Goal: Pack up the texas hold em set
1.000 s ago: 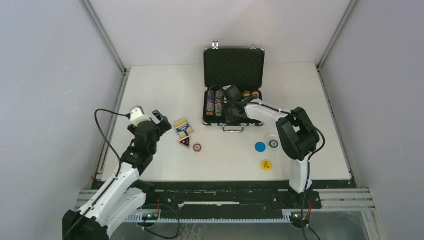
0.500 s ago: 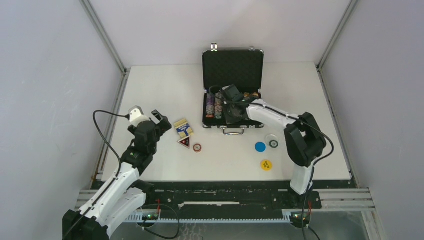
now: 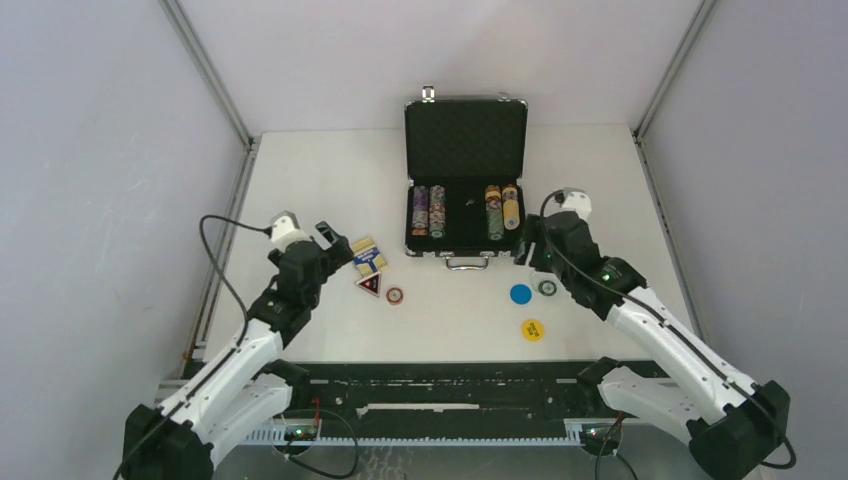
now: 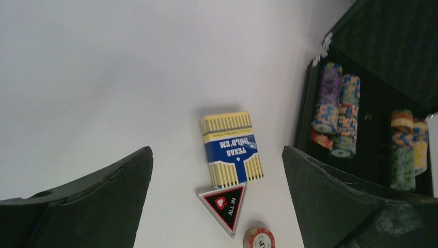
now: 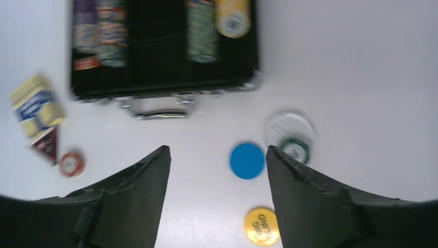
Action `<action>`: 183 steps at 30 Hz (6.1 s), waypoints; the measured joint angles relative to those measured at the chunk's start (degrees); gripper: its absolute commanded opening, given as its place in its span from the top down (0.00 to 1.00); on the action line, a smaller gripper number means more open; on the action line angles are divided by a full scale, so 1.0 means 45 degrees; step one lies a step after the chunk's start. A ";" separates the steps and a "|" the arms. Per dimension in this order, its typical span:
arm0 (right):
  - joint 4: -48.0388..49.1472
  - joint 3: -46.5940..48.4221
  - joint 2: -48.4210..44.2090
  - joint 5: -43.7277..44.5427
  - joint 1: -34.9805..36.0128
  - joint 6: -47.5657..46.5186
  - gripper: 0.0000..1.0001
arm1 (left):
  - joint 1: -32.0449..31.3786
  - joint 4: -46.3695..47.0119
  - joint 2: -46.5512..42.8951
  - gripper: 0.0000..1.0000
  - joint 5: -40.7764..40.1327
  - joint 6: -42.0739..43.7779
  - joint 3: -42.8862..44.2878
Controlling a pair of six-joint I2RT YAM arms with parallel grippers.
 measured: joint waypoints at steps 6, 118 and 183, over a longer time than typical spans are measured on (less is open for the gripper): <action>-0.1452 -0.0714 0.0724 -0.0753 -0.2263 0.1365 0.27 | -0.1773 0.0078 0.2132 0.00 0.0010 0.0340 0.0748; -0.0053 -0.1093 0.6144 -0.0937 -0.4410 0.2268 0.48 | -0.2259 0.0534 0.3687 0.00 0.0894 0.1107 0.2268; 0.0170 -0.1622 0.5032 -0.0855 -0.4226 0.2239 0.65 | -0.2259 0.0534 0.3687 0.00 0.1258 0.1103 0.2268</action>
